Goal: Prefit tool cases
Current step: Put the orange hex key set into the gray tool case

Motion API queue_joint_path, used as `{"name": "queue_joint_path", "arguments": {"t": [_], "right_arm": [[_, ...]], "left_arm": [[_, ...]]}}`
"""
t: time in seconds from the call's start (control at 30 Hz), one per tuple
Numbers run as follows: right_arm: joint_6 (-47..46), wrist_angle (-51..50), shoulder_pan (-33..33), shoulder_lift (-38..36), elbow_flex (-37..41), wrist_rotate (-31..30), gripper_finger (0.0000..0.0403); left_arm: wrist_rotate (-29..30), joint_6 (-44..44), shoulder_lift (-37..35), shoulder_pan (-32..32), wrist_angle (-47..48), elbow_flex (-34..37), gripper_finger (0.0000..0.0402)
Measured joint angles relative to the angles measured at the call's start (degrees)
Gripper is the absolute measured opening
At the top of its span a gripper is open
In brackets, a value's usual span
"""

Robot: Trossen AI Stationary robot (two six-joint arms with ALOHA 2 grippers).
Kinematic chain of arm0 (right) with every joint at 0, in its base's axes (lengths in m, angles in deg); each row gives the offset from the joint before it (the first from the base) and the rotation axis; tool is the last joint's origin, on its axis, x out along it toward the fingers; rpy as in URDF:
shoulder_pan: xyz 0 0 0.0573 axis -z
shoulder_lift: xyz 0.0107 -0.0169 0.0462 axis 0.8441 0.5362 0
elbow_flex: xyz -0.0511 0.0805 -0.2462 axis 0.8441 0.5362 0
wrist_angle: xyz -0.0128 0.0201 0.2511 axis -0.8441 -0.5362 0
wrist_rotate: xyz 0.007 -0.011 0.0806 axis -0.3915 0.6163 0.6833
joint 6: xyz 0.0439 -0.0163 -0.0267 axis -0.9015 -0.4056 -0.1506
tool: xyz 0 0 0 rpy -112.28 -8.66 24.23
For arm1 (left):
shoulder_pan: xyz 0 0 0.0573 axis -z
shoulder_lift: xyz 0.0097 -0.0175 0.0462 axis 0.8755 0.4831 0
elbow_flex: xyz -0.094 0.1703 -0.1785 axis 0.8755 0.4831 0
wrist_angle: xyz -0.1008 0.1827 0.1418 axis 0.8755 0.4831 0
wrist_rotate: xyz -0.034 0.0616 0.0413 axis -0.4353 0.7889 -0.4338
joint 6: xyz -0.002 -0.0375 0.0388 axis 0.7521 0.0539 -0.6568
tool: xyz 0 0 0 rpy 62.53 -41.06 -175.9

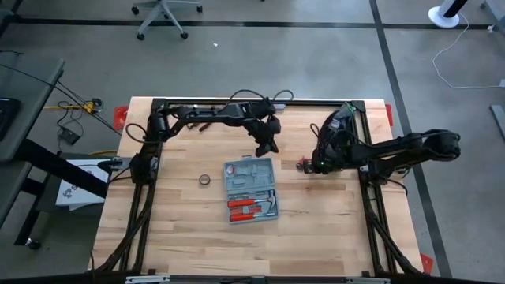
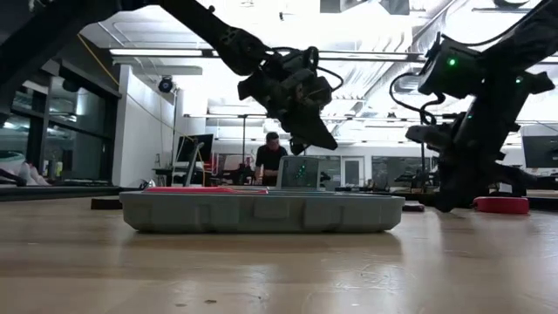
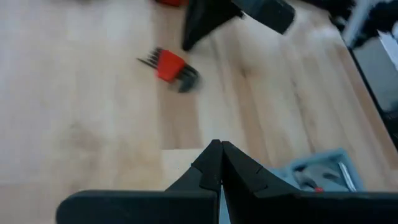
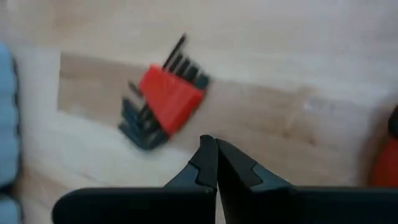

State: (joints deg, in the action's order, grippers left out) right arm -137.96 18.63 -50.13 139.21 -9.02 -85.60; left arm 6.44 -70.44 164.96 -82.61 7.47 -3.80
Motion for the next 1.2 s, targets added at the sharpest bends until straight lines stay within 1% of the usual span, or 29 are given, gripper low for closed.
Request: {"name": "queue_joint_path", "arguments": {"t": [0.17,0.23,0.33,0.43,0.63,0.8,0.87,0.93,1.03,1.1,1.17,1.2], "right_arm": [[5.26,3.8,5.81,0.24,0.66,-0.27,0.0],[7.79,5.15,8.37,0.58,0.66,0.54,0.0],[10.89,8.52,11.86,1.99,0.68,3.22,0.0],[13.06,13.07,14.46,4.59,0.67,7.32,0.0],[14.39,22.78,15.49,9.6,-0.32,9.23,0.0],[16.52,21.5,15.32,12.94,-4.51,12.24,0.0],[16.82,19.65,14.6,13.46,-5.71,11.7,0.0],[16.77,17.8,13.46,13.22,-6.64,9.1,0.0],[16.77,14.53,12.04,11.17,-8.04,3.93,0.0],[16.83,10.66,11.32,9.47,-8.79,0.82,0.0],[17.04,7.25,10.58,7.54,-9.6,-1.24,0.0],[17.65,6.31,10.4,6.57,-10.1,-1.22,0.0]], "left_arm": [[-1.24,2.83,0.0,-2.92,-0.3,0.0,0.0],[-1.32,2.91,0.0,-3.75,0.37,0.0,0.0],[-1.36,2.91,0.0,-4.52,0.79,0.43,0.0],[-1.34,3.03,0.0,-4.8,2.55,0.7,0.0],[-1.6,1.78,1.2,-4.35,4.62,0.76,0.0],[-1.56,1.7,1.61,-3.9,5.05,0.74,0.0],[-1.55,1.68,1.62,-3.88,5.16,0.74,0.0],[-1.56,1.7,1.62,-3.88,5.12,0.74,0.0],[-1.52,1.68,1.62,-4.03,5.81,0.74,0.0],[-1.5,1.65,1.62,-4.03,6.6,0.74,0.0],[-1.48,1.12,1.65,-4.03,7.1,0.74,0.0],[-1.48,0.67,1.66,-4.03,7.29,0.74,0.0]]}}
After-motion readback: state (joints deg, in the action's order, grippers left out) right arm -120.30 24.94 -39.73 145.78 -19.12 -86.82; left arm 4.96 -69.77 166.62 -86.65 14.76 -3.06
